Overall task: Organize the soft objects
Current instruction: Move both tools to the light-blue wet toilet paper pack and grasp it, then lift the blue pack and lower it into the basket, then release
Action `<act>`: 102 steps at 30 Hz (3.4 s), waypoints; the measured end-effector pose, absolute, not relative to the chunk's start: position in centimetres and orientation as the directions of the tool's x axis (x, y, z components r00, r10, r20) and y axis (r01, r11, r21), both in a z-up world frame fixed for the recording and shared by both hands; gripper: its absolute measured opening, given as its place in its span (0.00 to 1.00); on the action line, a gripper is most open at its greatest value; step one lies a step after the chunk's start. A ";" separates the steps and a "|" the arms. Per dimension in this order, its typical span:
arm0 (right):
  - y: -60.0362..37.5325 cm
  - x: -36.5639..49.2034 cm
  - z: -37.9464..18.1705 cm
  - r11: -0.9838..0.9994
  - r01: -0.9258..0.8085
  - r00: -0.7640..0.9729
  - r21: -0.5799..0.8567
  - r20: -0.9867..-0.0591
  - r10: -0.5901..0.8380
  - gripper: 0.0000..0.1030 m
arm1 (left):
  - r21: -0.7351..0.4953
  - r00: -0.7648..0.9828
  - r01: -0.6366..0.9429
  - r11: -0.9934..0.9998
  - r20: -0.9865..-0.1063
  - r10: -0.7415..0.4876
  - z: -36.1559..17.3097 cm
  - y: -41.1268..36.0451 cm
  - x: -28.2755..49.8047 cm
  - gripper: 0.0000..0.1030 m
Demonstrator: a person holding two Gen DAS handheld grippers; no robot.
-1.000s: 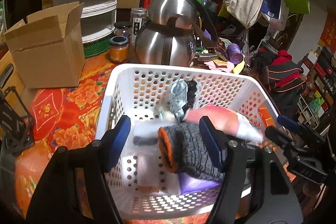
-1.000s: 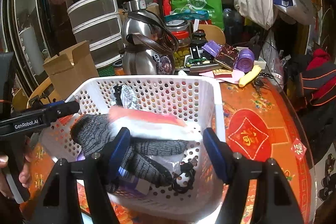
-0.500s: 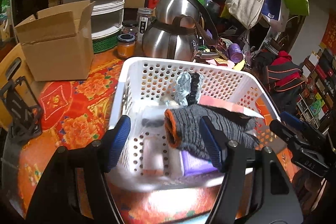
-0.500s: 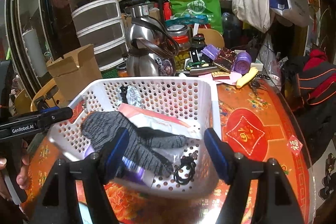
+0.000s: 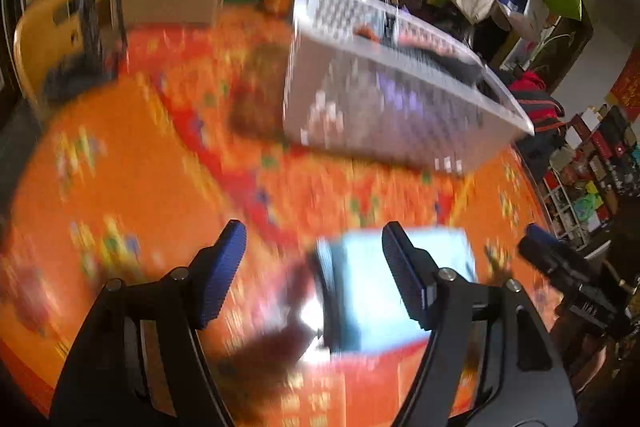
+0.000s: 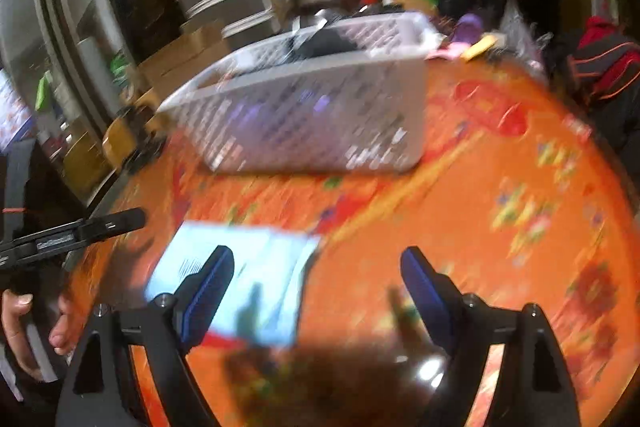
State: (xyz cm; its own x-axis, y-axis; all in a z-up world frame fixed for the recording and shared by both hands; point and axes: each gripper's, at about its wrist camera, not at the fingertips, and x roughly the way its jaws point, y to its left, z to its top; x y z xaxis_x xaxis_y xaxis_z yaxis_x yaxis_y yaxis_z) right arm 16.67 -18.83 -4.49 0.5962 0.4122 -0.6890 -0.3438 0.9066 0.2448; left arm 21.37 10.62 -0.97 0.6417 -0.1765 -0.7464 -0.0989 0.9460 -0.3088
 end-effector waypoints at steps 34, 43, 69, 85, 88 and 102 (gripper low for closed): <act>-14.7 16.2 -7.7 0.873 -0.418 0.507 0.250 -0.733 0.453 0.60 | -0.284 0.626 0.045 0.958 -0.739 -0.248 -6.5 3.9 17.1 0.64; -14.6 16.4 -7.9 0.856 -0.436 0.484 0.276 -0.730 0.482 0.50 | -0.339 0.615 0.074 0.938 -0.725 -0.310 -6.9 4.3 17.1 0.54; -14.3 13.5 -0.1 0.860 -0.492 0.638 0.135 -0.617 0.462 0.23 | -0.271 0.743 0.150 0.951 -0.604 -0.289 -1.2 2.6 14.7 0.44; -13.2 27.1 10.5 0.881 -0.467 0.708 0.082 -0.562 0.428 0.23 | -0.276 0.795 0.179 0.944 -0.525 -0.304 11.8 3.0 26.4 0.43; -12.7 29.9 9.4 0.883 -0.462 0.698 0.078 -0.583 0.416 0.23 | -0.287 0.778 0.173 0.942 -0.547 -0.309 11.7 3.4 29.9 0.43; -11.7 36.8 4.4 0.895 -0.442 0.649 0.063 -0.666 0.367 0.23 | -0.353 0.694 0.088 0.932 -0.650 -0.311 6.9 5.2 42.3 0.43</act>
State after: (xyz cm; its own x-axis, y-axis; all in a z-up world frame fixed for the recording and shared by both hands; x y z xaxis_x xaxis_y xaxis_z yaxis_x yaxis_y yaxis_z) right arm 36.82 -11.70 4.42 0.6492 0.3673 -0.6660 -0.4418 0.8949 0.0630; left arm 42.25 5.20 6.89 0.6936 -0.3113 -0.6496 0.0877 0.9316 -0.3528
